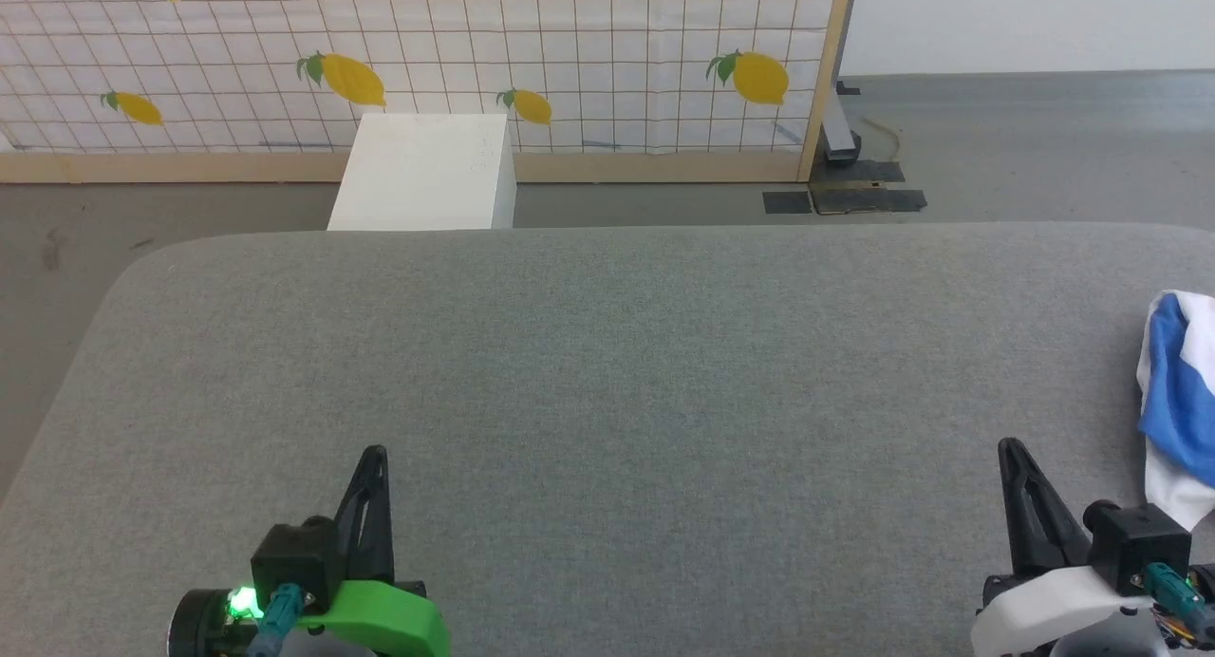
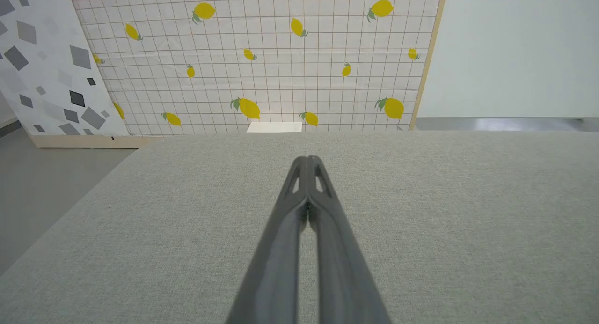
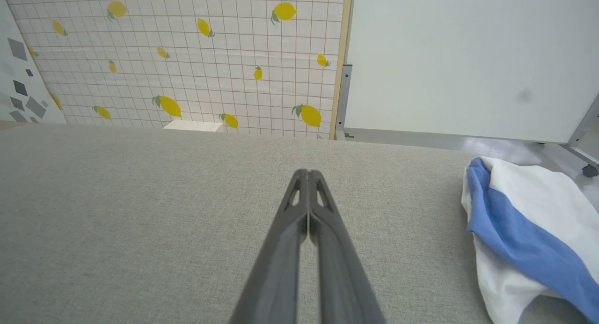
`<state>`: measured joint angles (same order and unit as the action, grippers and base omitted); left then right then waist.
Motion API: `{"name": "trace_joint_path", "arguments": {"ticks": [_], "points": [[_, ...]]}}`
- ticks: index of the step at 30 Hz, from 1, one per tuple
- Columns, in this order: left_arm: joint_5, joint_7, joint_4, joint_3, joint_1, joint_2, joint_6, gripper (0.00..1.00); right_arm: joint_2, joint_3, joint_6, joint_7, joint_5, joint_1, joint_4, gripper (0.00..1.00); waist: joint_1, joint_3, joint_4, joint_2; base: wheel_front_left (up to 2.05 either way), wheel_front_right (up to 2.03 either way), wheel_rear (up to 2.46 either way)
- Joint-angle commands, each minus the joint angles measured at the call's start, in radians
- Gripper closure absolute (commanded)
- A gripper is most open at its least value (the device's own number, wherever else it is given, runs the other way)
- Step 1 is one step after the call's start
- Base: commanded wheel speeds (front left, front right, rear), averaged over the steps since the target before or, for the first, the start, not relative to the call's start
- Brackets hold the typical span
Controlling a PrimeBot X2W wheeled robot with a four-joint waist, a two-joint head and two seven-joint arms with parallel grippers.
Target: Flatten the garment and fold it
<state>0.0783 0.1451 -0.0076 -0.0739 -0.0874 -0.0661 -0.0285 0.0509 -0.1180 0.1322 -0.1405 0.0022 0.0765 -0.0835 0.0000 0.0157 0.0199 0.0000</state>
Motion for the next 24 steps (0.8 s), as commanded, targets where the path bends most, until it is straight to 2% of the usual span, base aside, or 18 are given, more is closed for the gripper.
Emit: {"name": "trace_joint_path", "arguments": {"ticks": [1, 24], "points": [[-0.016, -0.006, 0.003, 0.007, 0.023, 0.004, 0.004, 1.0, 0.0, 0.007, -0.001, 0.007, -0.001, -0.02, 0.008, 1.0, 0.0, 0.0, 0.0, 0.0, 0.0, 0.0, 0.0], [-0.037, -0.052, 0.004, 0.029, 0.045, 0.008, 0.012, 1.0, 0.0, 0.044, -0.001, 0.051, -0.001, -0.039, 0.033, 1.0, 0.0, -0.005, -0.007, 0.0, 0.0, 0.0, 0.0]]}}
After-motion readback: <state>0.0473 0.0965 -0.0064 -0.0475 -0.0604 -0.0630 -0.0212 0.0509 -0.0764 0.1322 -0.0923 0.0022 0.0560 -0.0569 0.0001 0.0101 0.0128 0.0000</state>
